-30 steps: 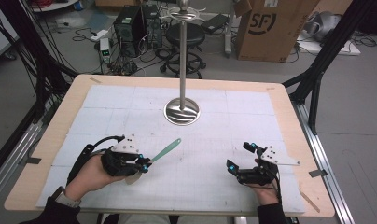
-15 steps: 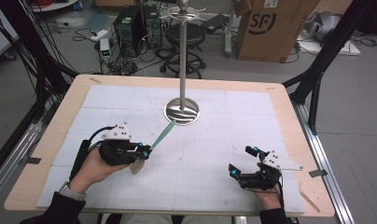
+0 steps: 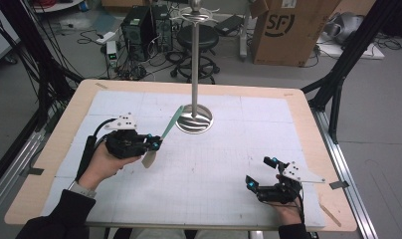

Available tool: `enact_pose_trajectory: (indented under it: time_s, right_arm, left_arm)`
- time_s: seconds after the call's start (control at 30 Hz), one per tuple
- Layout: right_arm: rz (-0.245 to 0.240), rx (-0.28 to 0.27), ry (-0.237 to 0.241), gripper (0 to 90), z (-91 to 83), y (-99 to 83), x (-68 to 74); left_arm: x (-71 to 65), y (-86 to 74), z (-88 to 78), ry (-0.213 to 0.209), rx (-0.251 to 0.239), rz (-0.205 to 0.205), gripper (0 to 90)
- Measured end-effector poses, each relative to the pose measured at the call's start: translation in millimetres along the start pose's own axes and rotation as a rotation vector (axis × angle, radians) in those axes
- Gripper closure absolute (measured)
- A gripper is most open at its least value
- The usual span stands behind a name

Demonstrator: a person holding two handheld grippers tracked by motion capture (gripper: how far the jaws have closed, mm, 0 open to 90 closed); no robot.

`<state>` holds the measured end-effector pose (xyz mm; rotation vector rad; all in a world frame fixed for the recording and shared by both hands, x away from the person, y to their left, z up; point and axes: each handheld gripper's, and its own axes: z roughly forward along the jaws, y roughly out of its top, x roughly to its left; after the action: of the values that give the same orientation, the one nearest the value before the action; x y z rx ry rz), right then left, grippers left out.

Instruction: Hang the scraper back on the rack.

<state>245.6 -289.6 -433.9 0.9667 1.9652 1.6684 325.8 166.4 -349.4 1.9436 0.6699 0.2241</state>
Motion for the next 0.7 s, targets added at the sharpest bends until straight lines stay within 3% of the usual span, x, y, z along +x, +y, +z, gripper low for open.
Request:
enact_pose_trajectory:
  time_s: [0.1, 0.2, 0.37, 0.7]
  right_arm:
    - [-0.006, 0.007, 0.008, 0.8, 2.1, 0.2, 0.9]
    - [-0.007, 0.004, 0.007, 0.8, 2.1, 0.3, 0.4]
    - [-0.006, 0.000, 0.007, 0.8, 0.7, 0.7, -0.2]
    - [-0.019, 0.001, 0.012, 0.8, 2.4, 0.8, 0.5]
  left_arm:
    - [0.6, 5.4, 3.8, 0.004, -0.012, 0.013, 80.2]
    - [3.3, 10.8, 4.1, 0.009, -0.055, 0.006, 80.1]
    - [13.4, 16.8, 2.0, 0.051, -0.070, -0.003, 80.2]
    - [21.9, 32.8, -5.6, 0.047, -0.116, 0.022, 80.2]
